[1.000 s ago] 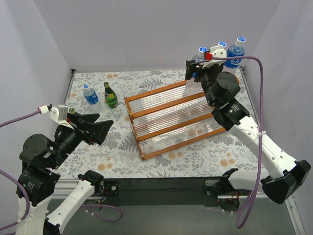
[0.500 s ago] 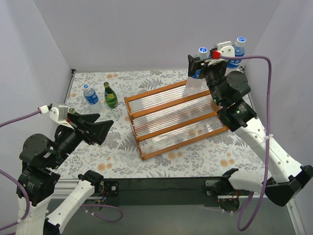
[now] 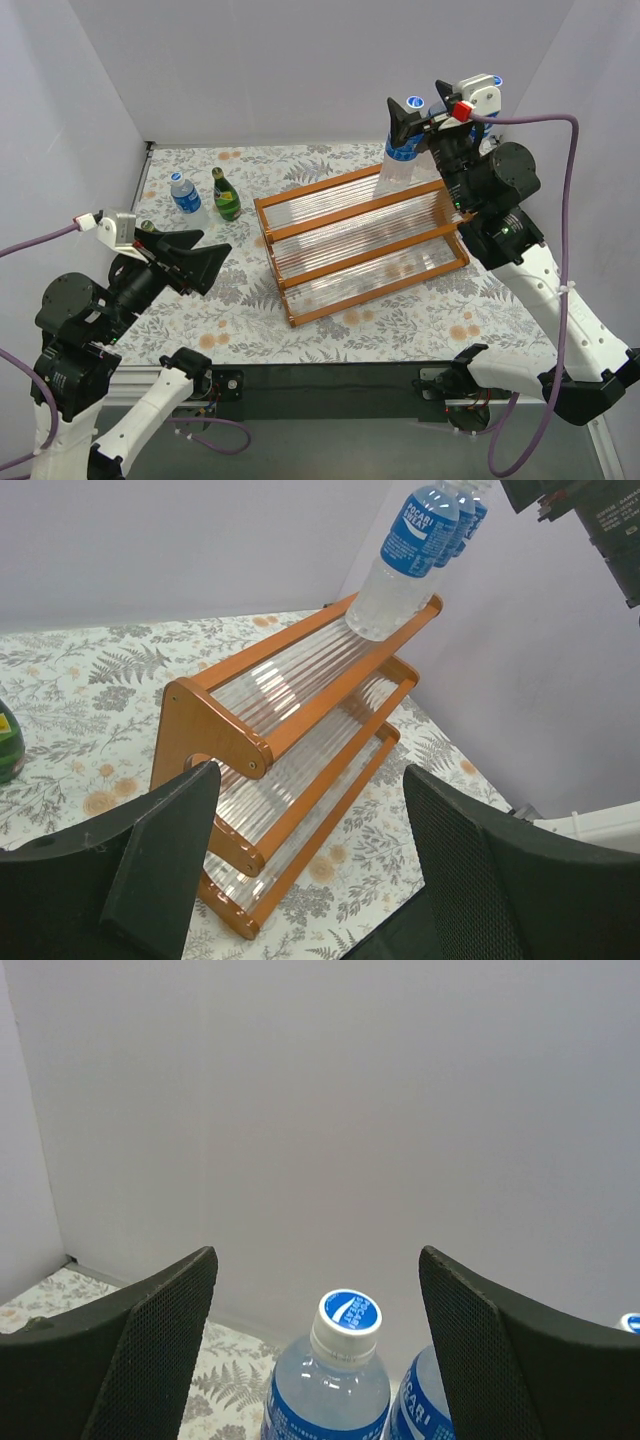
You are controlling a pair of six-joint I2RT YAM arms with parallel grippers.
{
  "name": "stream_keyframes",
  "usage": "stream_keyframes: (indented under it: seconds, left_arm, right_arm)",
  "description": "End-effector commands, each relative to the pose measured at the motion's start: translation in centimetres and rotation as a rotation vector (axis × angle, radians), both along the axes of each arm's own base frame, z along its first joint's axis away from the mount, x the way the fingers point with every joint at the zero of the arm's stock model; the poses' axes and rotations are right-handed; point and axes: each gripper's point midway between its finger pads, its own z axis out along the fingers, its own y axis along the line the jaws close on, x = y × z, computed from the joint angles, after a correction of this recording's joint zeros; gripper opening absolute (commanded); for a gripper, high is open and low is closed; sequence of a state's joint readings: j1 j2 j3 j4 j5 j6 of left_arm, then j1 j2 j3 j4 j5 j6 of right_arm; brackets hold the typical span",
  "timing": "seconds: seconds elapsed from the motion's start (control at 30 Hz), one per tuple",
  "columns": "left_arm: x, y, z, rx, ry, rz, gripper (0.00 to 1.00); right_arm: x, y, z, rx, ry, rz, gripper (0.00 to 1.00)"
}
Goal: Place and organize the beverage onto the shelf
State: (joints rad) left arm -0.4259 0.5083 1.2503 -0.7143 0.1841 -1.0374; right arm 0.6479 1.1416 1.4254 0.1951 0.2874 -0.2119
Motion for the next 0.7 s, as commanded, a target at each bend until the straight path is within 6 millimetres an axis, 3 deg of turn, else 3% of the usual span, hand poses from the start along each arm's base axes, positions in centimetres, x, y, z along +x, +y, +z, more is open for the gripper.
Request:
stream_keyframes:
  seconds: [0.0,0.2,0.37,0.47,0.53,0.67]
  left_arm:
    - [0.1,-0.2,0.9,-0.003,0.002,-0.010,0.73]
    - [1.0,0.0,1.0,0.010,0.022,0.024,0.74]
    - [1.3,-0.5,1.6,0.002,0.013,0.008,0.79]
    - [1.8,-0.5,1.5,0.002,0.018,0.017,0.80]
    - [2.1,-0.5,1.5,-0.002,0.021,0.026,0.81]
    - [2.8,-0.6,1.4,-0.001,0.024,0.036,0.82]
  right_arm:
    - [-2.9,-1.2,5.8,0.036,-0.163,0.029,0.87]
    - [-6.1,-1.2,8.8,-0.035,-0.295,0.097,0.88]
    - [-8.5,-2.4,10.0,-0.116,-0.352,0.098,0.91]
    - [-10.2,-2.3,9.3,-0.214,-0.353,0.143,0.94]
    - [-10.8,-1.9,7.8,-0.274,-0.326,0.179,0.95]
    - [-13.4,-2.9,6.0,-0.369,-0.344,0.214,0.98]
